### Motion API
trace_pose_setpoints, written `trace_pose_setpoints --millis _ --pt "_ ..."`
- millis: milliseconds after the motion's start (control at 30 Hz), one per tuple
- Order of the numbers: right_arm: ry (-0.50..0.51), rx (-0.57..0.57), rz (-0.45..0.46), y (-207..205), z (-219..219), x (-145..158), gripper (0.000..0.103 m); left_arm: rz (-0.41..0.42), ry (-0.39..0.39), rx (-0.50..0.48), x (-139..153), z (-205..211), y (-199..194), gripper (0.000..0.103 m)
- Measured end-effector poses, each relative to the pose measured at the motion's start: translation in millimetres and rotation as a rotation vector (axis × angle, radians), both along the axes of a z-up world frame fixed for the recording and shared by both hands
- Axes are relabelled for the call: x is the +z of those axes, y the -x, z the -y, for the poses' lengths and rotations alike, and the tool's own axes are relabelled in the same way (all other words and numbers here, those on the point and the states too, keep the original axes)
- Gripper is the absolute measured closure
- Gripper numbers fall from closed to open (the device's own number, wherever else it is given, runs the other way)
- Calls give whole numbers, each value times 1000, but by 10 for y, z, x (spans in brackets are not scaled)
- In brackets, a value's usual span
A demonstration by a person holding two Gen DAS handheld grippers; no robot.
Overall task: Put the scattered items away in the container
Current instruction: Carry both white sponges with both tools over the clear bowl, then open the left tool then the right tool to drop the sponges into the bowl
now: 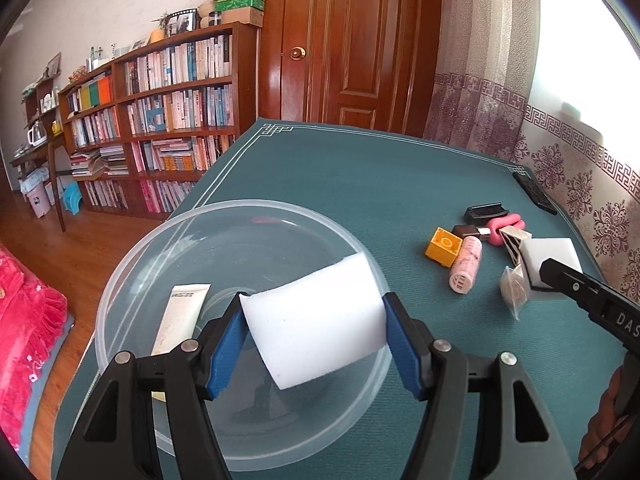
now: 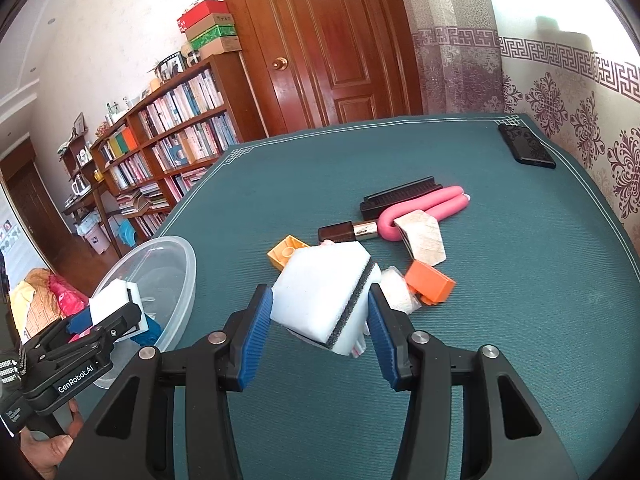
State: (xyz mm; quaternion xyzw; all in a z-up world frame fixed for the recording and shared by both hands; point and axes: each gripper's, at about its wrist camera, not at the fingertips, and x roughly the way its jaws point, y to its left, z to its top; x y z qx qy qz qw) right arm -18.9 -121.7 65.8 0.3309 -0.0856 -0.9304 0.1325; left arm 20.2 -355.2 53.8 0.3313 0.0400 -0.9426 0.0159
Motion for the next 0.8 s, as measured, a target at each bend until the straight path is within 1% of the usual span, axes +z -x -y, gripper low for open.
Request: trace_pose_setpoints --millis 400,800 --pt "-3 79 -1 73 478 43 52 6 -18 46 -49 384 -19 33" --pt "-11 152 8 142 918 45 52 14 -33 66 -81 635 -7 31"
